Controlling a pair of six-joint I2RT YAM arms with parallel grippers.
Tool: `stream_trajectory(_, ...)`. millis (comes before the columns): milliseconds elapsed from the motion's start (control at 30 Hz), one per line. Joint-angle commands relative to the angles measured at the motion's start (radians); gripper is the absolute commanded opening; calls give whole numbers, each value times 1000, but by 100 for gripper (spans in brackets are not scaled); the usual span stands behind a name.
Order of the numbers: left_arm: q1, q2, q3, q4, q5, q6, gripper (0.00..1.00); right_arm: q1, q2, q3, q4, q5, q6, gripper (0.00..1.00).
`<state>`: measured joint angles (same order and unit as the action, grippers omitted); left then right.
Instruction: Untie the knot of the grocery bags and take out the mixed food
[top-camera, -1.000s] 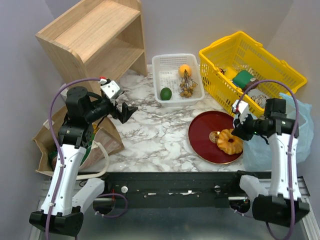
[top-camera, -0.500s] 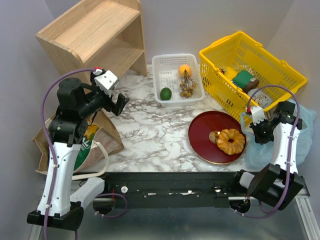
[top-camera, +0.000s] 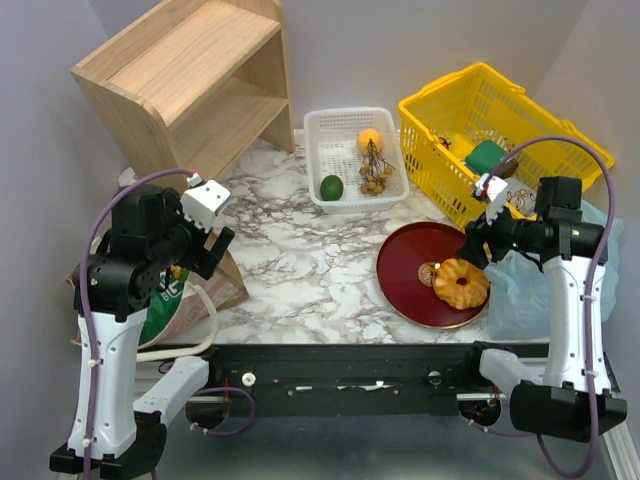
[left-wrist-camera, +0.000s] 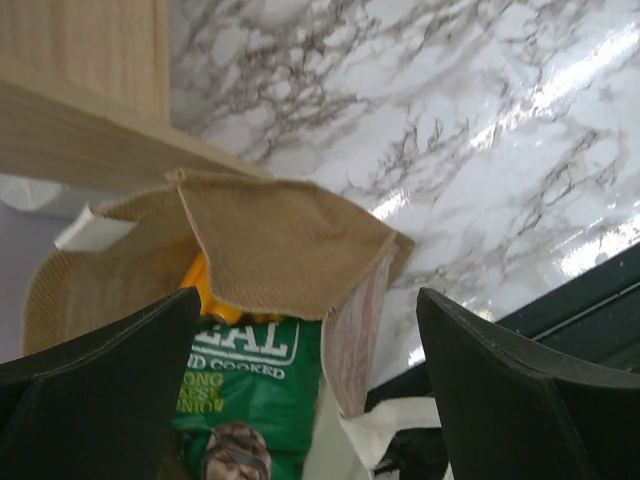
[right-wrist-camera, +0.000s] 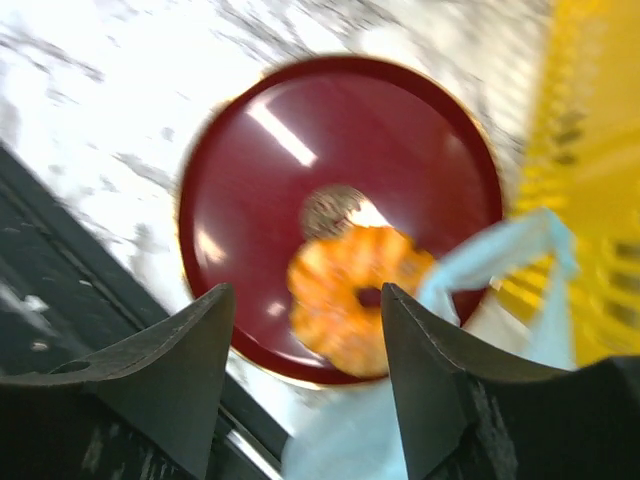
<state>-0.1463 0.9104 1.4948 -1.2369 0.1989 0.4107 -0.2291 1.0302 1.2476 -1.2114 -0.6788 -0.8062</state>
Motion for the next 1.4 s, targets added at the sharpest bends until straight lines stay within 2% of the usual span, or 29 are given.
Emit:
stream_trajectory(0, -4, -7, -96, -145, -160, -88, 99, 100, 30, 13, 85, -140, 199, 69)
stream_trajectory(100, -3, 15, -155, -113, -266, -154, 99, 148, 53, 36, 124, -148, 243, 70)
stream_trajectory(167, -1, 16, -159, -104, -271, -153, 99, 162, 73, 47, 125, -154, 245, 70)
stream_trajectory(300, -1, 28, -188, -170, -170, -86, 98, 185, 90, 61, 131, -150, 236, 70)
stream_trajectory(400, -1, 57, -246, -210, -52, -40, 69, 195, 100, 61, 150, -145, 245, 70)
stream_trajectory(433, -2, 61, -258, -214, 9, -1, 50, 198, 103, 64, 167, -140, 255, 70)
stream_trajectory(500, -4, 55, -269, -205, 202, 49, 31, 208, 116, 72, 177, -133, 266, 70)
stream_trajectory(533, -12, 50, -268, -205, 264, 97, 11, 209, 120, 78, 181, -130, 266, 70)
stream_trajectory(600, -48, 33, -254, -152, 384, 172, 0, 211, 136, 98, 174, -131, 259, 70)
stream_trajectory(700, -82, 60, -216, -131, 538, 289, 0, 217, 166, 122, 173, -140, 251, 70)
stream_trajectory(800, -145, 126, -188, -75, 663, 251, 0, 223, 192, 153, 177, -142, 246, 70)
stream_trajectory(833, -198, 145, -182, -53, 677, 231, 0, 223, 200, 162, 184, -133, 242, 70)
stream_trajectory(900, -269, 186, -173, 57, 683, 134, 0, 223, 215, 187, 200, -117, 249, 70)
stream_trajectory(1000, -389, 246, -154, 187, 660, 80, 0, 223, 234, 234, 210, -91, 249, 70)
stream_trajectory(1167, -461, 355, -102, 325, 628, 94, 0, 224, 251, 254, 210, -80, 251, 70)
stream_trajectory(1367, -614, 527, 22, 470, 580, 85, 0, 224, 268, 250, 217, -77, 263, 70)
